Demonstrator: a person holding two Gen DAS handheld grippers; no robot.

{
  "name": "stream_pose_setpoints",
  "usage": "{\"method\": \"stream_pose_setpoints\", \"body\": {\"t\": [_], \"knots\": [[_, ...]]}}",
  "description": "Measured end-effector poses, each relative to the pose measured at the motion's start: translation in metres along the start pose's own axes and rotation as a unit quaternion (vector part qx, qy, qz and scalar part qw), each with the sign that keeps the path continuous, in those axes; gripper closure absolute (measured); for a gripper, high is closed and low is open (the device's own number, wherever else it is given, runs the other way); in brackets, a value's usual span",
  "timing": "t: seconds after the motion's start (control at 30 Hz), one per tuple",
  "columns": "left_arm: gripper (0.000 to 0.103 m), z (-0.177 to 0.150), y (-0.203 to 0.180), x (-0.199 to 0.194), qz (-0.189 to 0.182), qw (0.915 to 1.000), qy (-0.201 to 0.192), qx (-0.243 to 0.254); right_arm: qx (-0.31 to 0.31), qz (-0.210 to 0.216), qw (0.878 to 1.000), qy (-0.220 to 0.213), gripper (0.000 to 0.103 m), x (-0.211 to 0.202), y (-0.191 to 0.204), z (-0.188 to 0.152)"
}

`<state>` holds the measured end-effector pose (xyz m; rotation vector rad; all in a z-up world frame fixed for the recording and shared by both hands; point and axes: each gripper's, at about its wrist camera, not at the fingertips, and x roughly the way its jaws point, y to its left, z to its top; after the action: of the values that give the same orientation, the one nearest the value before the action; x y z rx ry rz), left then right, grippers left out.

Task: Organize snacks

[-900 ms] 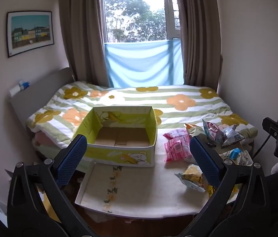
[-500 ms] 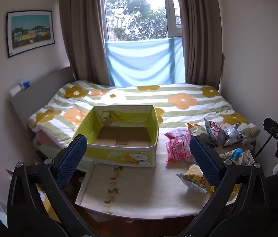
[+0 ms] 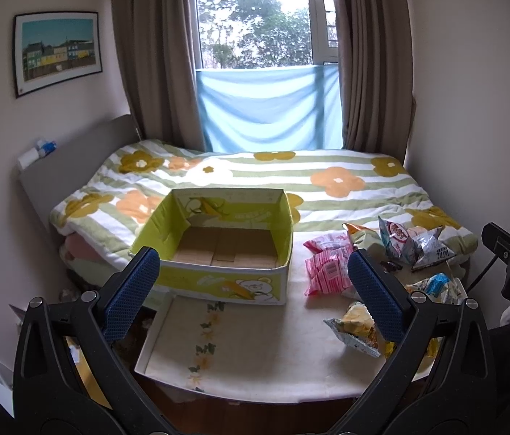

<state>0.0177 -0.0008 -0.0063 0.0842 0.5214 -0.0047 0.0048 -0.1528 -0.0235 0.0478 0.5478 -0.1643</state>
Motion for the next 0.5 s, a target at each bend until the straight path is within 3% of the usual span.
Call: {"method": "stream_pose_setpoints", "body": {"t": [0.5], "knots": [[0.0, 0.003, 0.0007, 0.0008, 0.0, 1.0, -0.002, 0.002, 0.0, 0.001, 1.0, 0.002, 0.0, 0.0009, -0.0003, 0.0003]]}}
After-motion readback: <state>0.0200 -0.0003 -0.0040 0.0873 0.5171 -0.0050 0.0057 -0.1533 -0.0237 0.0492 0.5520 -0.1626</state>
